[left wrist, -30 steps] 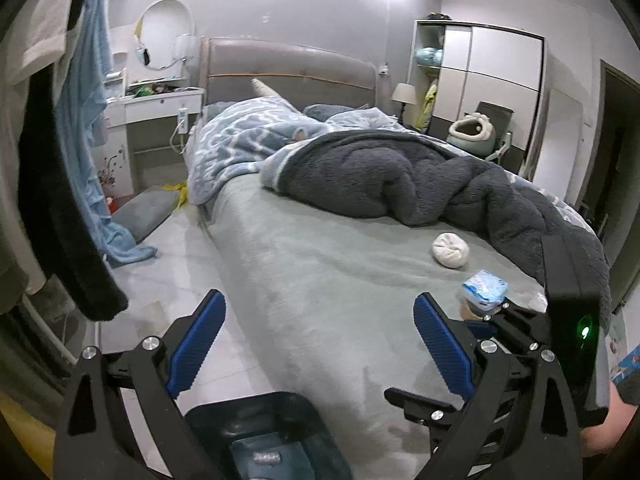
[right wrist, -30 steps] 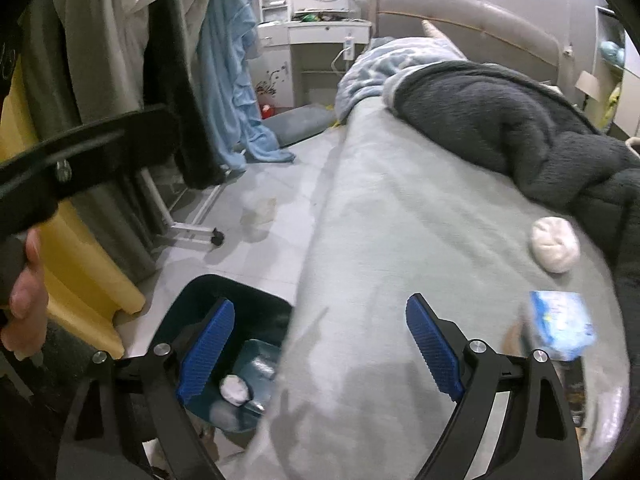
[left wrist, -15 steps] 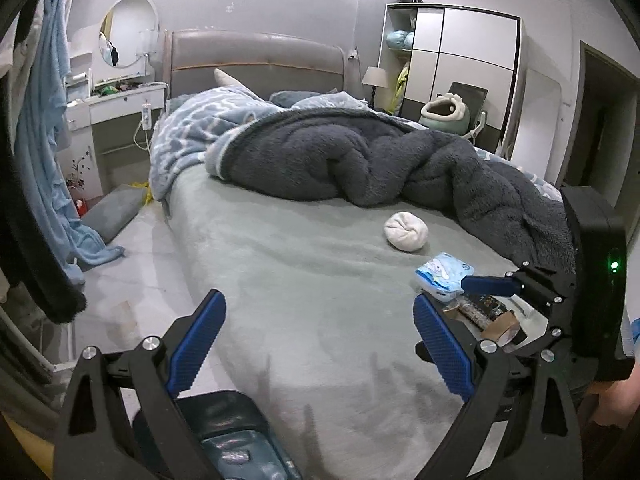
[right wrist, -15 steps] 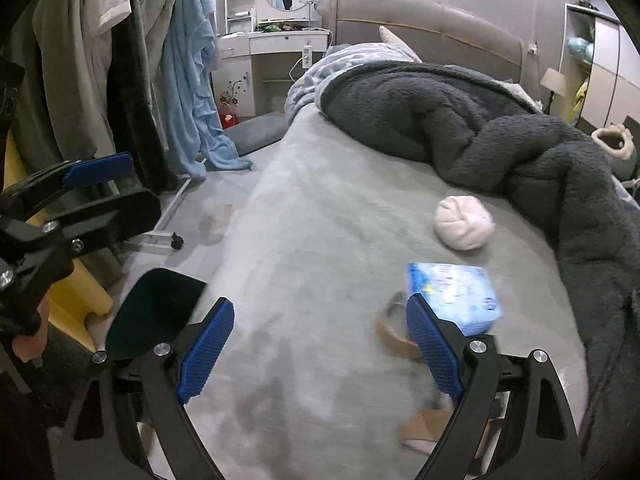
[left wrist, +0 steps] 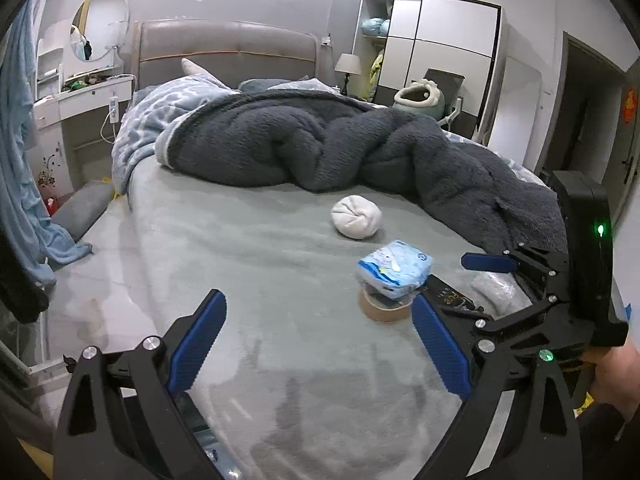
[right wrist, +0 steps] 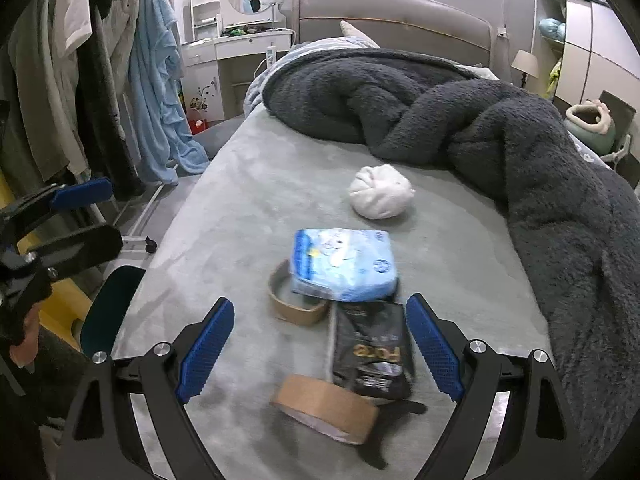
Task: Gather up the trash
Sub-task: 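Grasp the brown tape roll core with the left gripper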
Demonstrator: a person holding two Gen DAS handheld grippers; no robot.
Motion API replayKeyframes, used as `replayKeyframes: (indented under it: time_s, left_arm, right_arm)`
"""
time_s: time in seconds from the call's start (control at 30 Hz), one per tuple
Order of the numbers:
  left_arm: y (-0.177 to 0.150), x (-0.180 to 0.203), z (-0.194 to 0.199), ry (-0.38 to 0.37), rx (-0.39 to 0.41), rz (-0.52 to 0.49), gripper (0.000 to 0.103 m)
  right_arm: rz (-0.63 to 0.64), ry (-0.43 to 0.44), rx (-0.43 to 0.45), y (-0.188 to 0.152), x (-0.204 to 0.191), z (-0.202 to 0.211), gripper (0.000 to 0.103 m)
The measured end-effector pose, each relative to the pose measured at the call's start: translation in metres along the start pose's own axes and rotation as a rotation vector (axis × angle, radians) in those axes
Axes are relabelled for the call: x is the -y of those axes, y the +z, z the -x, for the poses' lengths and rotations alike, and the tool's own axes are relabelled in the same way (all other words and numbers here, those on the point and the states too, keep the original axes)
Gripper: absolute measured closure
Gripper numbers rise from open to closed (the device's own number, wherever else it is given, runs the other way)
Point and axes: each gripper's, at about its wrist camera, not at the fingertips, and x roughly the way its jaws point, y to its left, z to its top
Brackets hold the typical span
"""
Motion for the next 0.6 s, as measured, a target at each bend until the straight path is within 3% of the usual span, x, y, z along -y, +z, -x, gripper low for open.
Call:
replayKeyframes:
  time_s: [0.4, 0.6]
  left_arm:
    - [-0.006, 0.033, -0.024, -0.090, -0.078, -0.054, 0.031]
    - [-0.012, 0.052, -0.035, -0.135, -0.111, -0.084, 0.032]
  right_arm:
    - [-0.072, -0.010, 0.017, -0.011, 0.052, 0.013, 0.014]
    - [-0.124, -0.016, 0.016, -0.021, 0.080, 0.015, 0.014]
